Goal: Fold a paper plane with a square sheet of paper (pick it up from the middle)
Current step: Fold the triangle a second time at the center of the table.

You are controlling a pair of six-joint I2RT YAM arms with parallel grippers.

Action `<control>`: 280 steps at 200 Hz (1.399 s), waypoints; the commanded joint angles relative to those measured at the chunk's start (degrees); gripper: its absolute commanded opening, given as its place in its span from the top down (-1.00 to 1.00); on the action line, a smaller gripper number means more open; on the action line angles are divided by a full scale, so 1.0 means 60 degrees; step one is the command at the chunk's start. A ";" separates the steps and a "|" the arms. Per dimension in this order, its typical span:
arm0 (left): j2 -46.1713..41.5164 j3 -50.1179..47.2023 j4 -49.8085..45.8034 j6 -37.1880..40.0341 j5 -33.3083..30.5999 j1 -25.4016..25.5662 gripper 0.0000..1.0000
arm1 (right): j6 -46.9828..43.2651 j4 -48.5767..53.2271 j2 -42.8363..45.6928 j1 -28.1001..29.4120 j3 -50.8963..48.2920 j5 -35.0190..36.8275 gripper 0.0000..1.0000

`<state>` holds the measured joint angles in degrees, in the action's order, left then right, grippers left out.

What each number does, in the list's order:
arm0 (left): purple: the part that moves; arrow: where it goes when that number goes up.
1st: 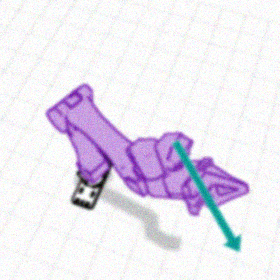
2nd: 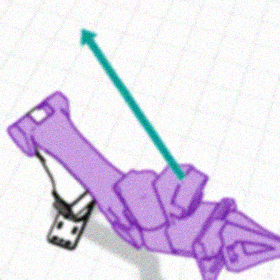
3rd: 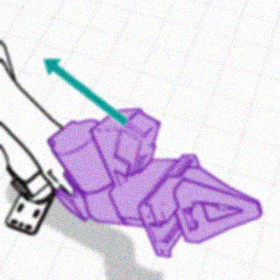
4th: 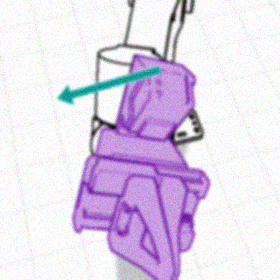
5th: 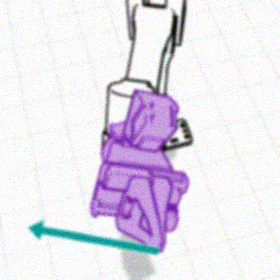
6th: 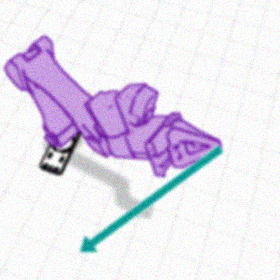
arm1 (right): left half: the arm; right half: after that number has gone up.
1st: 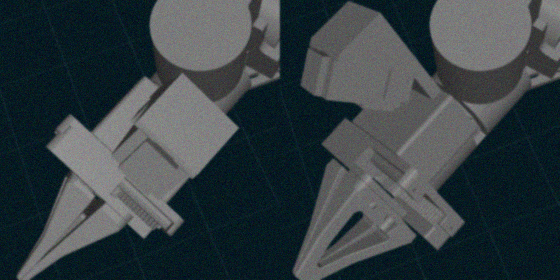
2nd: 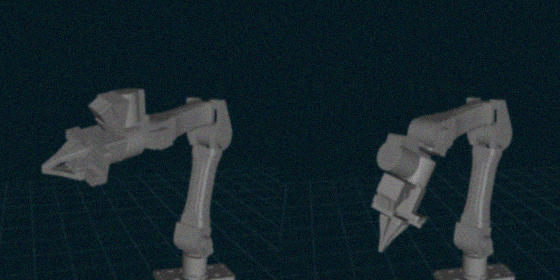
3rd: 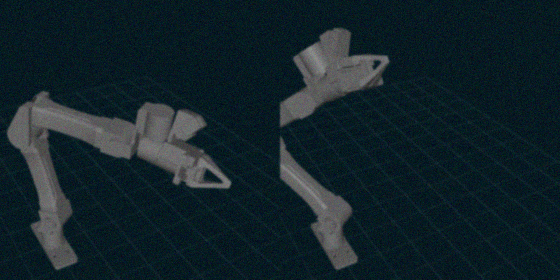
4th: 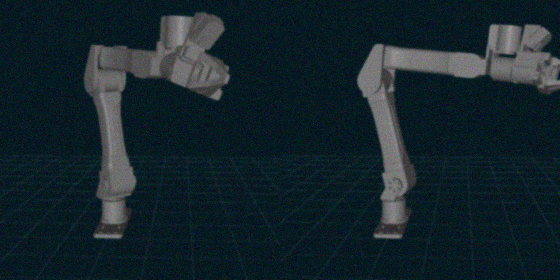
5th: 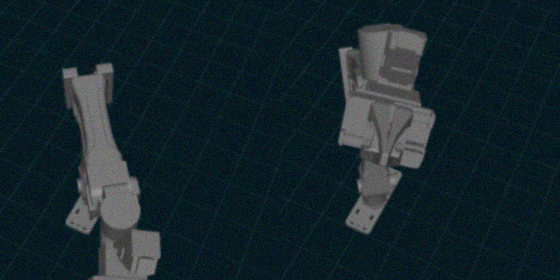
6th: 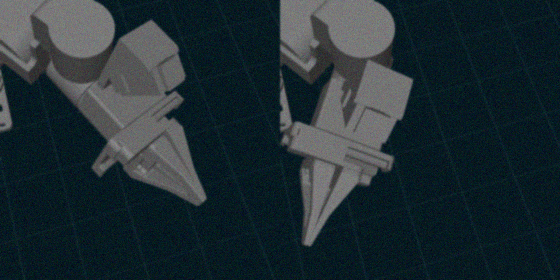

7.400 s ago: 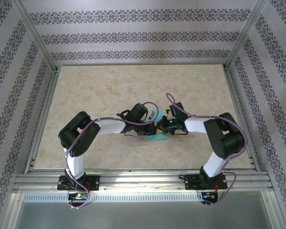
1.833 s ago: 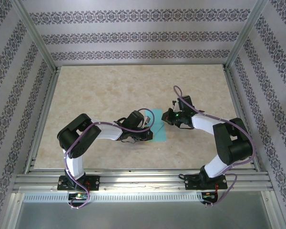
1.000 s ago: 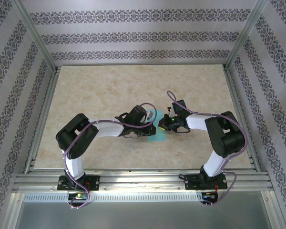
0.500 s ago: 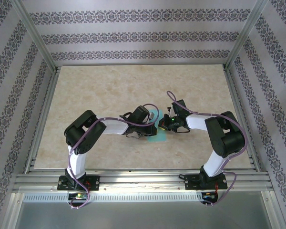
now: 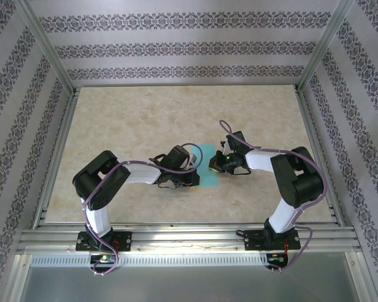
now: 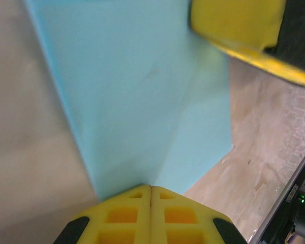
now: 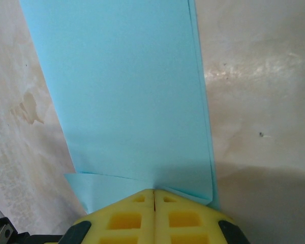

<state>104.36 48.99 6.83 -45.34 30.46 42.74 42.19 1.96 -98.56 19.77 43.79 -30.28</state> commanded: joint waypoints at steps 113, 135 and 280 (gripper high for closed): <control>-0.0852 0.0999 -0.1421 0.1273 -0.0056 -0.0459 0.95 | -0.0309 0.0854 -0.0287 0.0118 0.0084 0.0650 1.00; 0.0094 0.1943 -0.1869 0.1472 0.0000 -0.0671 0.96 | -0.0287 0.0832 -0.0301 0.0129 0.0128 0.0536 1.00; 0.1286 0.2008 -0.2405 0.2005 -0.0298 -0.0748 1.00 | 0.0912 0.1902 0.2344 0.0211 -0.0839 0.0653 0.58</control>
<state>112.12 63.79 -4.89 -33.61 28.86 38.50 44.23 8.45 -87.74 20.05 42.15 -28.27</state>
